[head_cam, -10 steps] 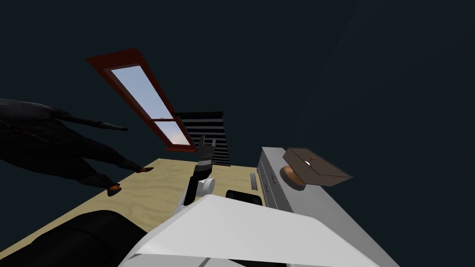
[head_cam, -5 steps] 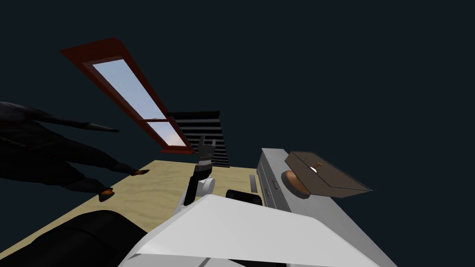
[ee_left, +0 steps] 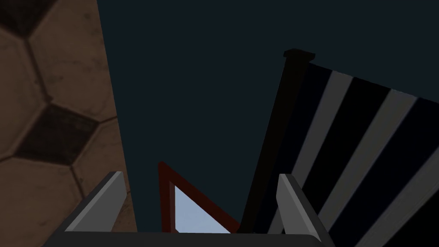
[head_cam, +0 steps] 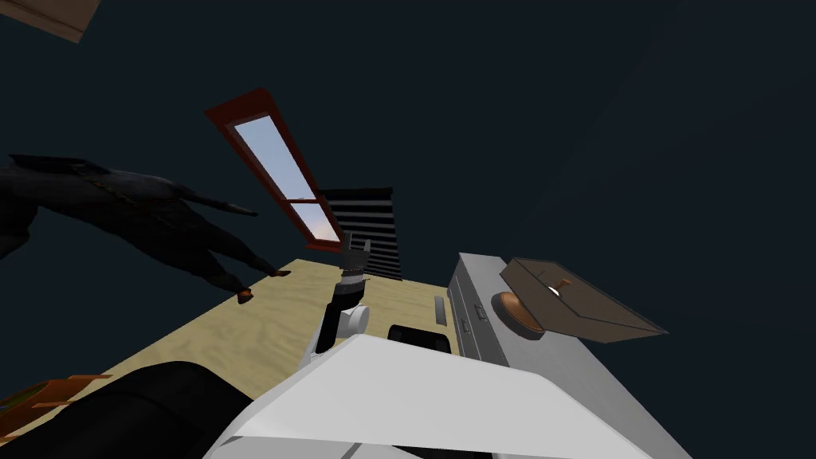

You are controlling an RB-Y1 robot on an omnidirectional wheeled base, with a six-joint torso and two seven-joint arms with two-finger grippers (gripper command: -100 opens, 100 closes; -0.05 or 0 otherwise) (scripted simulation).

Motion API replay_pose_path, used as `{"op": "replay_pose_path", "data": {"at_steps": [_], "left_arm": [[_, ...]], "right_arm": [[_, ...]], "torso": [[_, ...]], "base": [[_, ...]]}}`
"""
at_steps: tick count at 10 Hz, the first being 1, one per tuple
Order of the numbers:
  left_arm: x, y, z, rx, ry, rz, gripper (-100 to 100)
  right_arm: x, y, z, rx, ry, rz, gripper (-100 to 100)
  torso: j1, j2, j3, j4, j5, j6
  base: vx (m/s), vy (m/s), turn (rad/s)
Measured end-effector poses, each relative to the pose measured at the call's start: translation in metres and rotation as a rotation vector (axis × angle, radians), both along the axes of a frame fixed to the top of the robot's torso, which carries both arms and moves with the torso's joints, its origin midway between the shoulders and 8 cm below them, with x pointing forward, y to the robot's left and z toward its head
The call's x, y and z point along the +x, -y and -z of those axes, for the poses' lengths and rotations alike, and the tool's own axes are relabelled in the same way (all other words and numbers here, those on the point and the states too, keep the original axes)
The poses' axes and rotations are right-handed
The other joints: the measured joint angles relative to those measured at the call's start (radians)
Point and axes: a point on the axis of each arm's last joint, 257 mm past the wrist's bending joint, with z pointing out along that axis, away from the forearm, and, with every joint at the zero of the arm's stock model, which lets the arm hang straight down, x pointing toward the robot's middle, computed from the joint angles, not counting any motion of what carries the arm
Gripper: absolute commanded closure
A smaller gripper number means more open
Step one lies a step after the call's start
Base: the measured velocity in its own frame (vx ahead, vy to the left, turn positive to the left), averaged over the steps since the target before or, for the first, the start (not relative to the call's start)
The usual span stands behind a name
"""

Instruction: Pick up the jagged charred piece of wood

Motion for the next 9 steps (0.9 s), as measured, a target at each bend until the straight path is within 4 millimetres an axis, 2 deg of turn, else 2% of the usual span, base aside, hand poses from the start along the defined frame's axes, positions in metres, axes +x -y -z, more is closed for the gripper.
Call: {"op": "replay_pose_path", "data": {"at_steps": [3,4,5,9], "left_arm": [[0.0000,0.0000,0.0000,0.000,0.000,0.000,0],[0.0000,0.0000,0.0000,0.000,0.000,0.000,0],[0.0000,-0.0001,0.0001,0.000,0.000,0.000,0],[-0.0001,-0.0001,0.0001,0.000,0.000,0.000,0]], "right_arm": [[0.0088,0.0055,0.0065,0.000,0.001,0.058,-100],[0.0108,0.0073,0.0085,0.000,0.001,0.077,-100],[0.0111,0.0075,0.0088,0.000,0.002,0.081,100],[0.0114,0.0075,0.0085,0.000,0.002,0.080,100]], "torso": [[0.002,0.000,0.000,0.000,0.000,0.000],[0.002,0.000,0.000,0.000,0.000,0.000],[0.000,-0.004,-0.002,-0.001,0.000,0.001],[-0.004,-0.009,-0.005,-0.002,-0.002,0.001]], "base": [[-0.136,0.048,0.193],[-0.051,0.022,0.034],[-0.010,0.003,-0.011],[-0.001,0.000,0.001]]}}
